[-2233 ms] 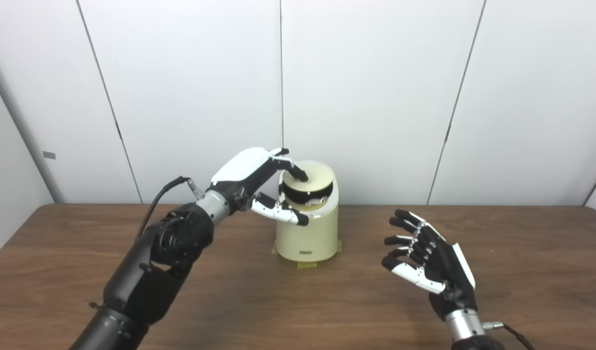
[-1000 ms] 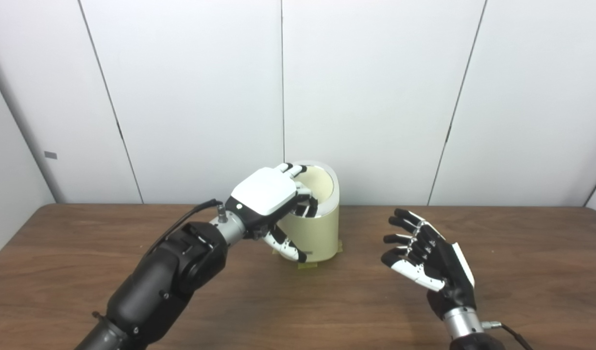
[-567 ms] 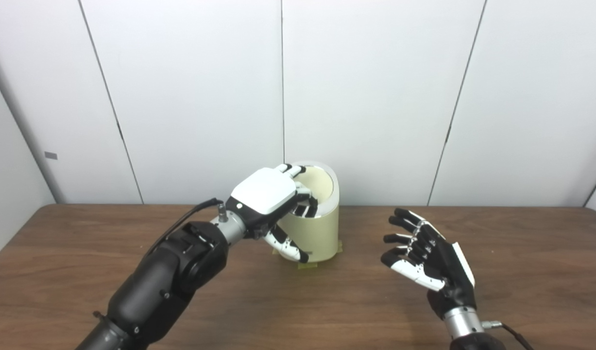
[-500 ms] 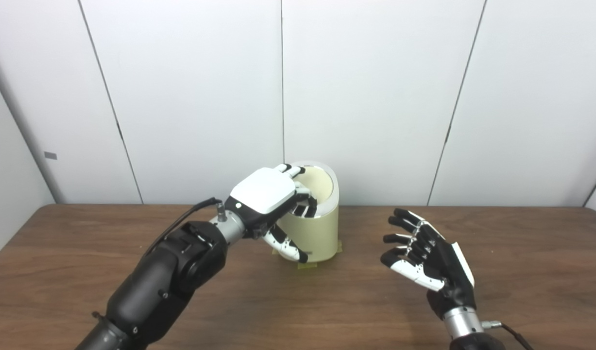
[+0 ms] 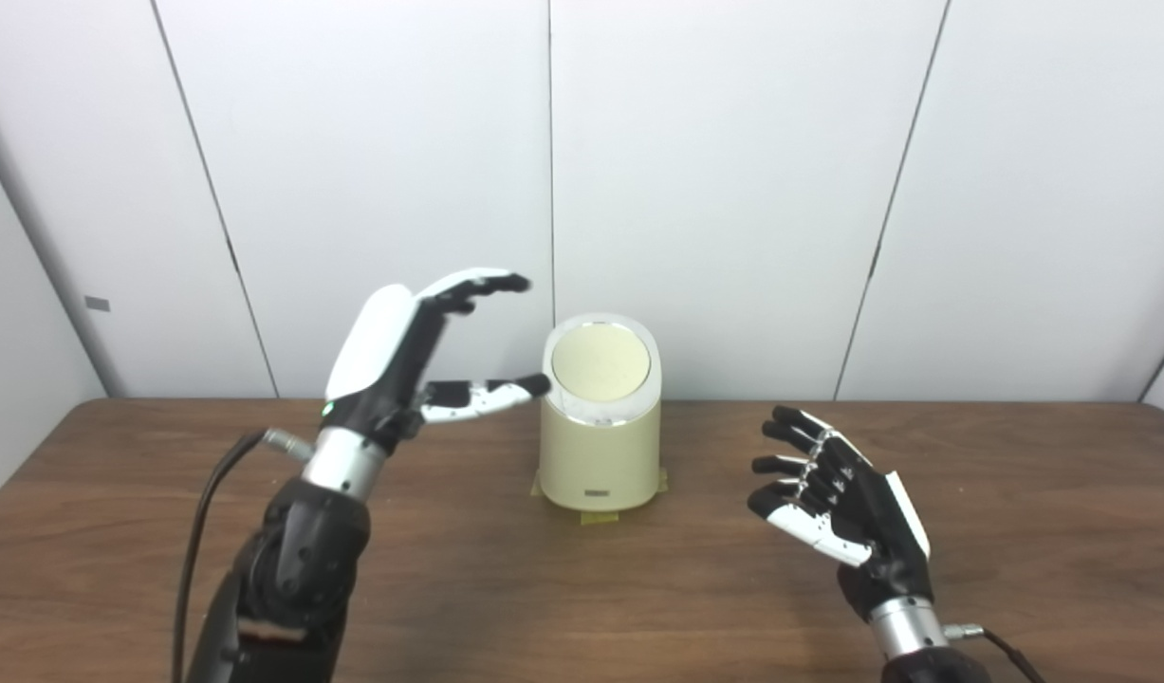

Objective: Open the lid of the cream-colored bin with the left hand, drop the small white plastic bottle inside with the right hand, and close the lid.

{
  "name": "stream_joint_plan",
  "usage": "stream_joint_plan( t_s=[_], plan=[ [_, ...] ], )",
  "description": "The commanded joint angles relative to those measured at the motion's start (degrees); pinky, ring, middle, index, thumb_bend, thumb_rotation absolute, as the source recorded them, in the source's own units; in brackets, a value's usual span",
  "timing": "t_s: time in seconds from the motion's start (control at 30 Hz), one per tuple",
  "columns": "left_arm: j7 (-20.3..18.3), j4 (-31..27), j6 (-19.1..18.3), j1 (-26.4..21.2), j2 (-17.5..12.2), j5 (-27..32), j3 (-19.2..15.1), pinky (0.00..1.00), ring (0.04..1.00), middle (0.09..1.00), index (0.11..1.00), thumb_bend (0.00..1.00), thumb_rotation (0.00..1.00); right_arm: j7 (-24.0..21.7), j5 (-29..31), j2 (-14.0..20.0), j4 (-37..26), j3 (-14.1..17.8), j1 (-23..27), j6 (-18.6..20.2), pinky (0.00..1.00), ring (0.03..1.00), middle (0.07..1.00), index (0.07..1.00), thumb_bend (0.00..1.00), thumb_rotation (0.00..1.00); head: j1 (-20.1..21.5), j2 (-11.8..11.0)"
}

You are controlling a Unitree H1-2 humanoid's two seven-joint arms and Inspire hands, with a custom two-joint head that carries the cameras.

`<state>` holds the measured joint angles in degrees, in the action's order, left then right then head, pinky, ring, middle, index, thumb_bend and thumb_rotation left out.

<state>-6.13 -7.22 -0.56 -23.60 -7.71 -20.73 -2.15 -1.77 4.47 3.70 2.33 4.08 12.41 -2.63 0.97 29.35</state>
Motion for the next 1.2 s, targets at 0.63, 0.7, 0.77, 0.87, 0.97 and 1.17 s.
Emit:
stream_joint_plan(
  t_s=[0.63,0.7,0.77,0.87,0.97,1.17],
  plan=[
    [-0.5,-0.2,-4.0,13.4,1.3,23.6,-4.9,0.54,0.643,0.696,0.725,0.71,0.19,1.0,-0.7,0.1,-1.6,0.5,1.0,-4.3,0.49,0.624,0.737,0.744,0.83,0.23,0.3,0.8],
    [-0.6,0.1,-3.6,13.2,0.8,23.5,-4.4,0.54,0.652,0.708,0.732,0.69,0.18,1.1,-0.5,-0.1,-1.1,0.6,0.9,-5.0,0.49,0.619,0.737,0.746,0.81,0.22,0.2,0.8],
    [-0.3,0.2,-3.9,13.0,0.8,23.9,-4.4,0.54,0.657,0.713,0.733,0.68,0.17,1.4,-0.4,-0.2,-0.7,0.7,1.0,-5.4,0.48,0.613,0.733,0.743,0.81,0.20,0.1,0.7],
    [-0.1,0.2,-4.2,12.9,0.9,24.6,-4.6,0.55,0.661,0.713,0.734,0.67,0.14,1.9,-1.2,-0.2,-0.7,0.5,1.0,-5.7,0.48,0.611,0.728,0.740,0.80,0.20,0.3,0.6],
    [0.1,0.5,-3.9,12.8,0.7,24.7,-4.6,0.55,0.662,0.713,0.735,0.67,0.16,2.0,-1.0,-0.5,-0.8,0.4,1.0,-5.5,0.50,0.620,0.733,0.740,0.81,0.21,0.4,0.5],
    [0.4,0.6,-4.0,12.7,0.9,24.9,-4.7,0.55,0.658,0.707,0.732,0.67,0.15,2.0,-0.7,-0.6,-0.6,0.5,1.3,-5.6,0.50,0.627,0.734,0.735,0.80,0.20,0.4,0.6]
  ],
)
